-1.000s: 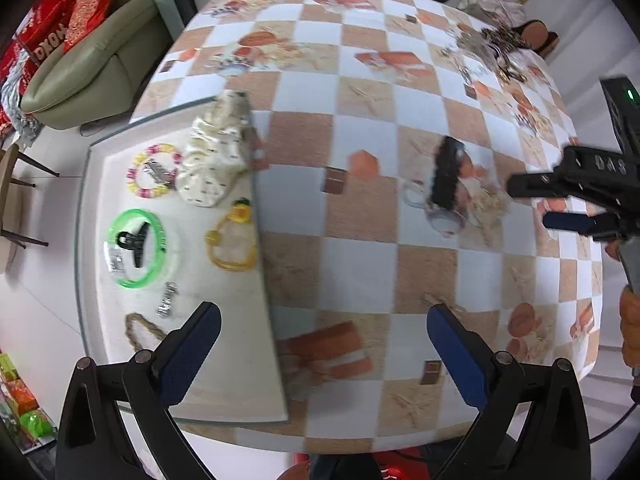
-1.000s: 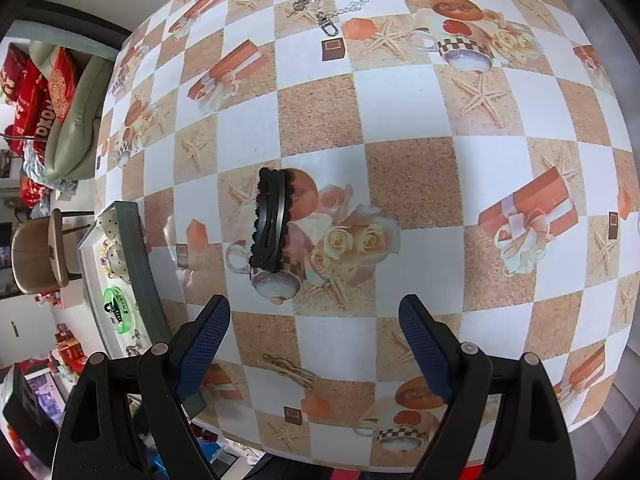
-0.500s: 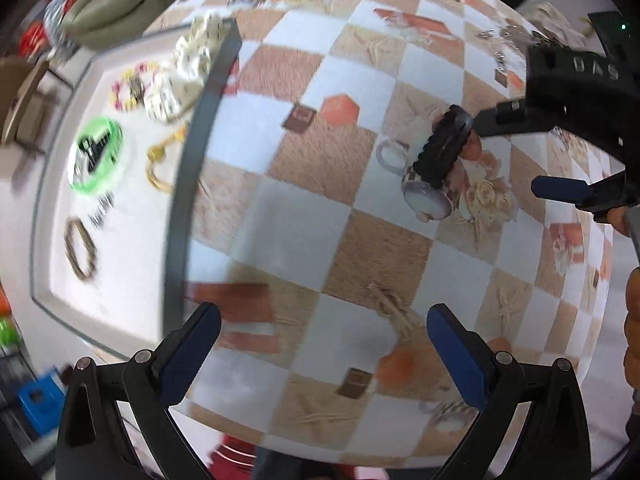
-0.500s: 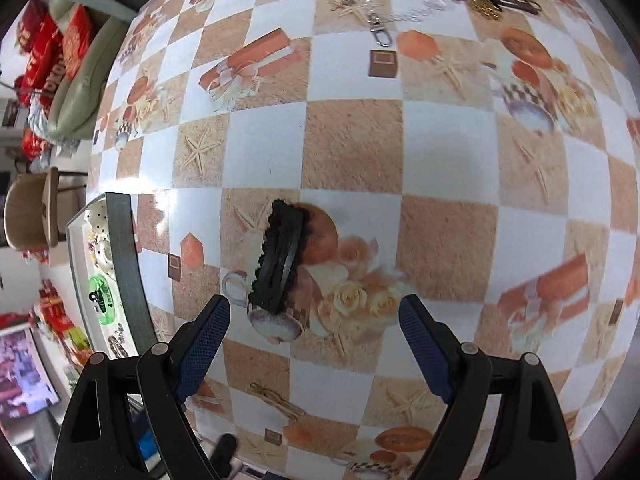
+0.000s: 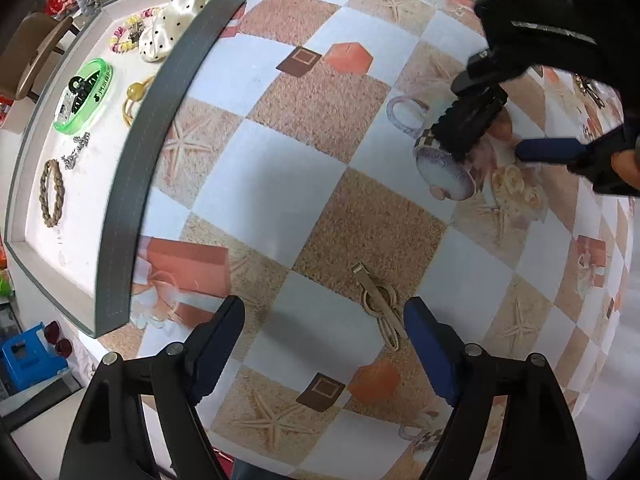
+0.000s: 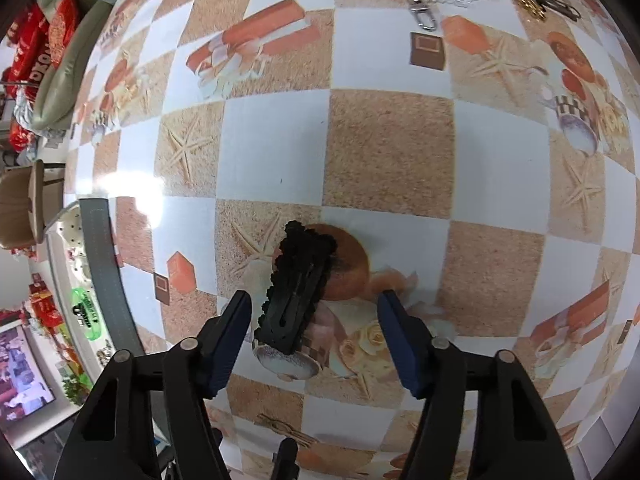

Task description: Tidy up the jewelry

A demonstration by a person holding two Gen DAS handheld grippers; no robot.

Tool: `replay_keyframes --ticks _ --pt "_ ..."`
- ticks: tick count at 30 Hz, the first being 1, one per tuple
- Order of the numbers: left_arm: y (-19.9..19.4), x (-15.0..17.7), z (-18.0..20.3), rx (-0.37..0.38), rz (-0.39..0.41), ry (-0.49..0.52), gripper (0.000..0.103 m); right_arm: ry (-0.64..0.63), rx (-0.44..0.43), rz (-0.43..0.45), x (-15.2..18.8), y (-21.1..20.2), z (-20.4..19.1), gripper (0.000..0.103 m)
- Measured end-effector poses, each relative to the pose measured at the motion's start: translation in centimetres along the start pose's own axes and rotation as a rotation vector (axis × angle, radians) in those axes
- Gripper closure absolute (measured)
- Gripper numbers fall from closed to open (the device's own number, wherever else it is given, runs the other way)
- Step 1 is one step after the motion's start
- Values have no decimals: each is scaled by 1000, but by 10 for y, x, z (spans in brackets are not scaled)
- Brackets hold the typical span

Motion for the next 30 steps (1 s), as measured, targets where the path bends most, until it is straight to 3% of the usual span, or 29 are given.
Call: replay_keyframes --ticks 8,13,19,22,23,30 --pt "7 -3 17 -30 14 6 24 -115 121 23 -3 5 -28 37" --pt "4 -4 36 -32 28 29 41 -257 240 57 -1 6 -45 66" --pt "-3 -13 59 -7 25 83 79 -267 167 50 2 -3 -25 68" --pt "-5 -13 66 20 21 98 83 -245 104 59 5 -12 -8 92" --pt "-6 -13 67 38 19 101 88 -241 70 65 7 -16 -3 94" --pt "-20 -21 53 107 29 127 88 -214 -44 56 18 -29 25 96"
Point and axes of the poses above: each gripper's, at about its wrist camera, not at the fingertips, and y roughly the way its jaws point, z to its right, x to its underside, the point moved 4 cm from there along y, roughly the way its jaws point, and after that the axes turned 2 degrees about -y, right-handed, at the moved point
